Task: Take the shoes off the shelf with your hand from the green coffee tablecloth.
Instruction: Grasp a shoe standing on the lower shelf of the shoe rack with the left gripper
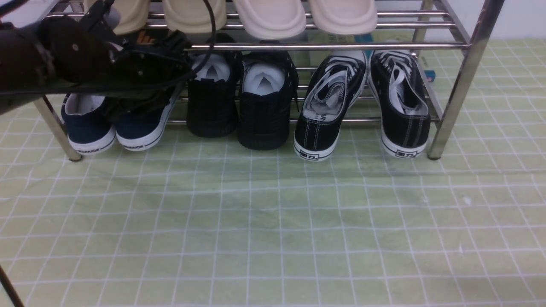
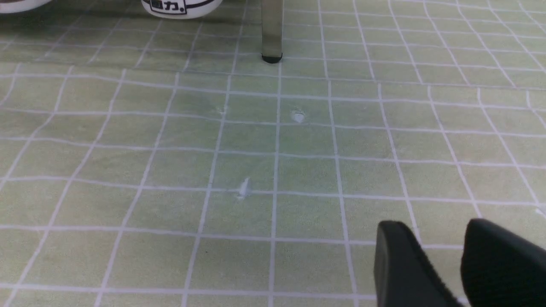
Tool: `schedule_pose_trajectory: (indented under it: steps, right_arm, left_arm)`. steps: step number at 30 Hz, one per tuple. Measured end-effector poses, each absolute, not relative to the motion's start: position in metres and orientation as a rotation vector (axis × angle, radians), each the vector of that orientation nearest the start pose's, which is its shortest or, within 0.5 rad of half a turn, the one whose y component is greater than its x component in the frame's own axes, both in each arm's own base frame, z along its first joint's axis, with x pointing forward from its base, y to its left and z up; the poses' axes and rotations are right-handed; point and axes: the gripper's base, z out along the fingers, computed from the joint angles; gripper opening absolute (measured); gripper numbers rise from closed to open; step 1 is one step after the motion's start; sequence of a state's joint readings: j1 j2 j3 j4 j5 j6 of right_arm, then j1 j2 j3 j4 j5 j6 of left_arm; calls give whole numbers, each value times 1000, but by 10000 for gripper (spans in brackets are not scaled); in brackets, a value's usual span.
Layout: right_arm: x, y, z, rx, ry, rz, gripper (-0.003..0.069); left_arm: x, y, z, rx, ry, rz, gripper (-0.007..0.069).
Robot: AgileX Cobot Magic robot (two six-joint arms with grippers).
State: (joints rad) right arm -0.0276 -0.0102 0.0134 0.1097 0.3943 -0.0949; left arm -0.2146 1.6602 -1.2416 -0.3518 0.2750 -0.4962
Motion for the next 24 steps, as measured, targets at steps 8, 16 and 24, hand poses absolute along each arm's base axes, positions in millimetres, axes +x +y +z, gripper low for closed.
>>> schedule_pose_trajectory:
  steps: [8,16,24]
  right_arm:
    - [52,2,174,3,1879,25,240]
    - [52,2,174,3,1879,25,240]
    - [52,2,174,3,1879,25,240]
  left_arm:
    - [385,-94,271,-825,2111,-805,501]
    - [395,-95,255,-928,2080,-840,501]
    - [396,-95,256,-983,2051,-877,499]
